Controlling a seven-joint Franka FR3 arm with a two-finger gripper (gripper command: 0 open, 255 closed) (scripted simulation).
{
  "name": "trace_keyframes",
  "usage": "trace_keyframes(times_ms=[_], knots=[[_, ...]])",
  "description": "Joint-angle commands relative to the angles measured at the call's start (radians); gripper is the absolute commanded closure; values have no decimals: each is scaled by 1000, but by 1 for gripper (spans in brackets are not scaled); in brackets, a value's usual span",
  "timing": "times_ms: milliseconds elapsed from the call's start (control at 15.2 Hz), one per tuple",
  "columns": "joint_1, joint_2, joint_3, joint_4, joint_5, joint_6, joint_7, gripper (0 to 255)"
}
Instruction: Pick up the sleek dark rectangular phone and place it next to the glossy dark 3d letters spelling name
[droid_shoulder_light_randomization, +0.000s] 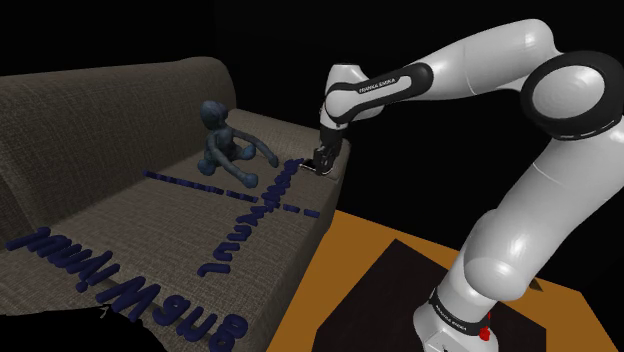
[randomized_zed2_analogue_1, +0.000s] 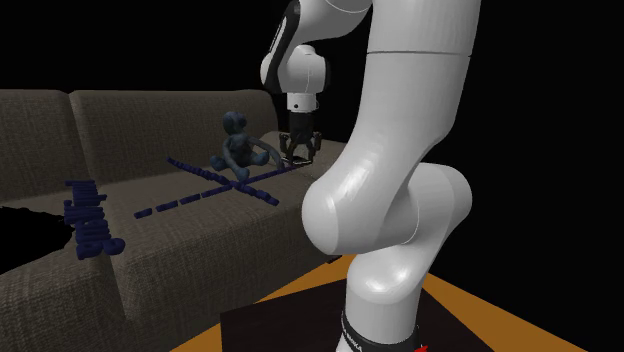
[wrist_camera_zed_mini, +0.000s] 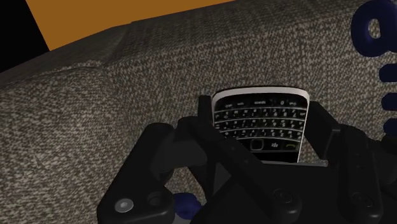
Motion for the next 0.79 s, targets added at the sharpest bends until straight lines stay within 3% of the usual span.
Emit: trace_keyframes(times_ms=[0, 132, 726], knots=[[1, -10, 1, 19, -1, -29, 3, 255], [1, -15, 1, 30, -2, -45, 3, 255], [95, -131, 131, -95, 13, -33, 219, 255]])
